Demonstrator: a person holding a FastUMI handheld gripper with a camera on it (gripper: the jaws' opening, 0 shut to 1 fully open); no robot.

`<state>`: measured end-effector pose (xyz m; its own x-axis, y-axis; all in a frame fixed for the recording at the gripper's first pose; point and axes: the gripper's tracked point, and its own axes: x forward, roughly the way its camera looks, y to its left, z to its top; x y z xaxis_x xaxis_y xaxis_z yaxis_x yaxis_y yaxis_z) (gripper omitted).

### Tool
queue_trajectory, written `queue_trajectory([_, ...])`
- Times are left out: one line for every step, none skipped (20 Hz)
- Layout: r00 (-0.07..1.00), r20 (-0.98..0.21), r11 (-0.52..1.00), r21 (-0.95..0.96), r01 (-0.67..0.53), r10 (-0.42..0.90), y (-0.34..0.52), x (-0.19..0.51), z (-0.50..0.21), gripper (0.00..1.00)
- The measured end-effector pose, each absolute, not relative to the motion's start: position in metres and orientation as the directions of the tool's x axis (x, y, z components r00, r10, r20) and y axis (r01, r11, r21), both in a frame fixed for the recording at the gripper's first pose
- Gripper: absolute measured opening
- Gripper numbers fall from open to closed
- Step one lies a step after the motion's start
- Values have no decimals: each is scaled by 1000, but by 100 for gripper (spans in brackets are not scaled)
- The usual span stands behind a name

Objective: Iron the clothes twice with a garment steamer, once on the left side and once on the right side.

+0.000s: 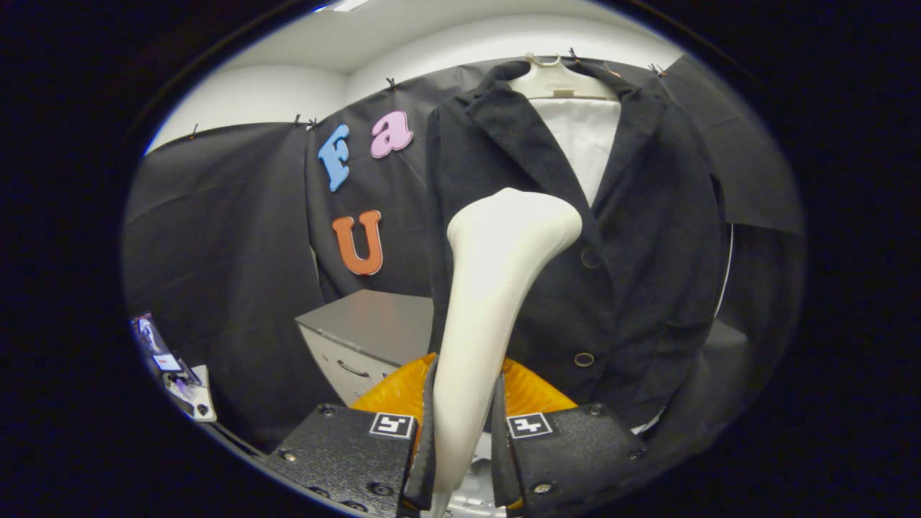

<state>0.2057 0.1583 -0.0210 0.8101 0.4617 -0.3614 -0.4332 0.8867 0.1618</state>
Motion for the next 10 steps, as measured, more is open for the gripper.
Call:
queue_trajectory([809,-370,889,167,-426,458,158,204,-28,34])
queue_trajectory([807,-378,891,178,-418,454,158,200,-36,34])
queue_trajectory([803,-389,893,193,-407,451,158,197,-46,34])
queue_trajectory([796,-401,892,200,-405,452,160,190,-58,34])
queue_trajectory([790,-415,892,207,-401,452,162,186,-69,34])
queue_trajectory([783,-430,893,211,-397,449,163,182,-81,34])
queue_trajectory([778,-442,895,216,-391,446,163,179,-92,34])
queue_trajectory([771,-458,897,220,-384,443,162,175,-104,34])
queue_trajectory([765,-473,899,227,-375,438,161,172,-116,34])
queue_trajectory([756,-490,901,230,-367,433,161,167,-128,34])
